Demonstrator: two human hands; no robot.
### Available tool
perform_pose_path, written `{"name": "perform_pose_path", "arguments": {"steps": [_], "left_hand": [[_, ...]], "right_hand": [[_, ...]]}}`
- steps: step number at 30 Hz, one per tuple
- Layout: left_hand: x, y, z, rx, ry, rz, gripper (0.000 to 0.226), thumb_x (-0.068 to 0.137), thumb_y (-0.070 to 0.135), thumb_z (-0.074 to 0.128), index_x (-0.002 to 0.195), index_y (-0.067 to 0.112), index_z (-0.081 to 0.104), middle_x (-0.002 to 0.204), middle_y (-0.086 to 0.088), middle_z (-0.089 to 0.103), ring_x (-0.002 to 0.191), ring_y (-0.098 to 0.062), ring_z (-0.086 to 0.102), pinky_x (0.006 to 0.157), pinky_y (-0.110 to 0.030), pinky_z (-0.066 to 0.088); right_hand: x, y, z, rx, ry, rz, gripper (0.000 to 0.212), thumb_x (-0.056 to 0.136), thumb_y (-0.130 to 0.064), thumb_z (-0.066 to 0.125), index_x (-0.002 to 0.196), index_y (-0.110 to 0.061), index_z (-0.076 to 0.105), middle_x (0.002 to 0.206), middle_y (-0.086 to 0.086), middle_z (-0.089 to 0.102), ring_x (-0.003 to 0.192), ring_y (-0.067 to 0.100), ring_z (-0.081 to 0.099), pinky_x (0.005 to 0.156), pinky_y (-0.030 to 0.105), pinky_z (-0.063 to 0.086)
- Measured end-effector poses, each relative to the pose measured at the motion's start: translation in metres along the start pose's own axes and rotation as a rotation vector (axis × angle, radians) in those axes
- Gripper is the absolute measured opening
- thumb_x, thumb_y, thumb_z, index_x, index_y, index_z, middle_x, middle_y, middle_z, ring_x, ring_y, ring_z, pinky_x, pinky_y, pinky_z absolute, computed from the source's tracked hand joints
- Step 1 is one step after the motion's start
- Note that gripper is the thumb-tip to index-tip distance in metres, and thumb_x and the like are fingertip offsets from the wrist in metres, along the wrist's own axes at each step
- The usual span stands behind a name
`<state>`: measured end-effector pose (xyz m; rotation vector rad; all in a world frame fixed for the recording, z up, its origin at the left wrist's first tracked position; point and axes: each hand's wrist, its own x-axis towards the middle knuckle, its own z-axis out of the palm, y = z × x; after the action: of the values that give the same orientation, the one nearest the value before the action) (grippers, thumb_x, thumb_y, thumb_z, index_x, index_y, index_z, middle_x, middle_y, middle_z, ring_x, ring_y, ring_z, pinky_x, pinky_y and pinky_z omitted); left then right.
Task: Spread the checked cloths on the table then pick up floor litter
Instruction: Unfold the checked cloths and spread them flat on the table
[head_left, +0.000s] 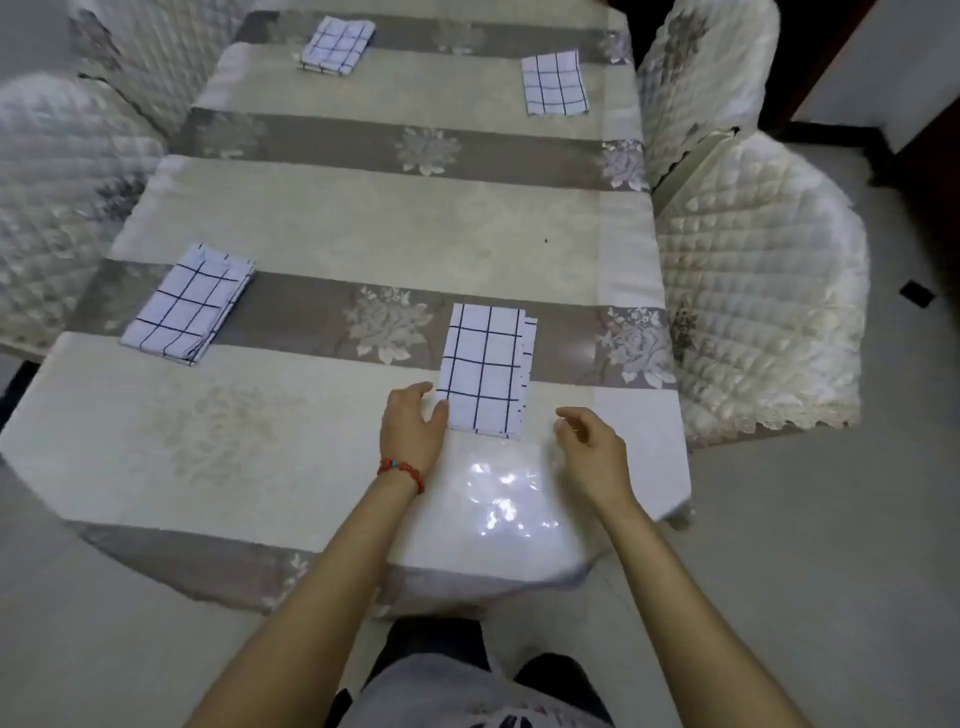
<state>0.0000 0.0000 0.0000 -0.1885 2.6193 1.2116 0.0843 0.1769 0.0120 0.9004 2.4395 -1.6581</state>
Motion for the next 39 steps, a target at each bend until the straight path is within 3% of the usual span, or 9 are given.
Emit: {"name": "perform_pose_path", "arguments": {"steps": [5, 9, 16, 19, 22, 25, 31, 34, 39], "left_hand": [[0.036, 0.02, 0.019, 0.025, -0.08, -0.029, 0.043, 0.085, 0.015, 0.06, 0.124, -0.002, 0.051, 0.121, -0.025, 0.052, 0.112, -0.034, 0.051, 0.094, -0.033, 0.042], [0.05, 0.022, 0.026, -0.084, -0.049, -0.093, 0.04, 0.08, 0.006, 0.063, 0.118, 0.001, 0.054, 0.114, -0.017, 0.059, 0.107, -0.028, 0.055, 0.084, -0.021, 0.039], [0.053, 0.018, 0.018, -0.332, -0.169, -0.227, 0.02, 0.078, -0.002, 0.064, 0.098, 0.0, 0.065, 0.082, -0.011, 0.068, 0.073, -0.015, 0.059, 0.076, -0.024, 0.048], [0.05, 0.017, 0.007, -0.446, -0.215, -0.174, 0.017, 0.077, -0.007, 0.063, 0.09, 0.003, 0.065, 0.066, 0.0, 0.062, 0.056, 0.002, 0.061, 0.059, -0.009, 0.049], [0.046, 0.013, -0.003, -0.51, -0.288, -0.146, 0.019, 0.077, -0.007, 0.064, 0.093, 0.002, 0.066, 0.074, -0.003, 0.066, 0.067, -0.005, 0.065, 0.068, -0.015, 0.054], [0.04, 0.009, -0.009, -0.501, -0.364, -0.119, 0.019, 0.077, -0.005, 0.065, 0.092, 0.007, 0.068, 0.079, -0.001, 0.069, 0.072, -0.009, 0.066, 0.069, -0.017, 0.056], [0.027, 0.021, -0.005, -0.293, -0.197, -0.074, 0.031, 0.082, 0.011, 0.065, 0.113, 0.011, 0.06, 0.103, 0.002, 0.059, 0.096, -0.014, 0.055, 0.093, -0.028, 0.044], [0.01, 0.043, 0.001, -0.391, -0.326, -0.074, 0.025, 0.086, 0.018, 0.06, 0.112, 0.015, 0.062, 0.102, 0.006, 0.061, 0.092, -0.007, 0.058, 0.094, -0.031, 0.047], [-0.011, 0.067, 0.01, -0.644, -0.521, -0.129, 0.017, 0.087, 0.021, 0.06, 0.1, 0.013, 0.067, 0.095, -0.001, 0.07, 0.09, -0.015, 0.067, 0.083, -0.029, 0.055]], "right_hand": [[0.022, -0.014, 0.024, -0.069, 0.065, 0.11, 0.029, 0.093, -0.018, 0.046, 0.119, -0.014, 0.057, 0.112, 0.003, 0.059, 0.098, 0.014, 0.053, 0.088, 0.022, 0.038], [0.023, -0.013, 0.031, -0.121, 0.095, 0.082, 0.027, 0.091, -0.015, 0.048, 0.117, -0.012, 0.057, 0.107, 0.0, 0.054, 0.095, 0.012, 0.05, 0.085, 0.02, 0.035], [0.027, -0.021, 0.028, 0.079, 0.146, 0.172, 0.031, 0.092, -0.018, 0.051, 0.122, -0.012, 0.054, 0.111, 0.004, 0.059, 0.093, 0.012, 0.052, 0.072, 0.005, 0.034], [0.032, -0.028, 0.025, 0.225, 0.153, 0.231, 0.034, 0.09, -0.022, 0.056, 0.123, -0.014, 0.053, 0.1, -0.001, 0.061, 0.085, 0.004, 0.056, 0.063, -0.005, 0.037], [0.035, -0.039, 0.019, 0.482, 0.088, 0.313, 0.02, 0.09, -0.017, 0.057, 0.107, -0.009, 0.062, 0.082, -0.005, 0.067, 0.064, -0.004, 0.064, 0.051, 0.003, 0.045], [0.03, -0.047, 0.014, 0.713, 0.022, 0.4, 0.015, 0.089, -0.011, 0.058, 0.087, 0.001, 0.066, 0.068, 0.005, 0.071, 0.056, 0.012, 0.067, 0.049, 0.016, 0.051], [0.02, -0.053, 0.01, 0.526, 0.166, 0.199, 0.033, 0.086, -0.008, 0.061, 0.061, 0.006, 0.044, 0.056, 0.004, 0.03, 0.049, 0.011, 0.028, 0.045, 0.014, 0.026], [0.015, -0.062, 0.007, 0.508, 0.163, 0.126, 0.022, 0.085, -0.006, 0.062, 0.064, -0.002, 0.057, 0.054, 0.0, 0.049, 0.043, 0.0, 0.044, 0.046, 0.008, 0.038], [0.008, -0.068, 0.008, 0.421, 0.094, 0.046, 0.012, 0.087, -0.01, 0.06, 0.08, -0.008, 0.07, 0.075, 0.001, 0.068, 0.067, 0.003, 0.061, 0.067, 0.014, 0.049]]}}
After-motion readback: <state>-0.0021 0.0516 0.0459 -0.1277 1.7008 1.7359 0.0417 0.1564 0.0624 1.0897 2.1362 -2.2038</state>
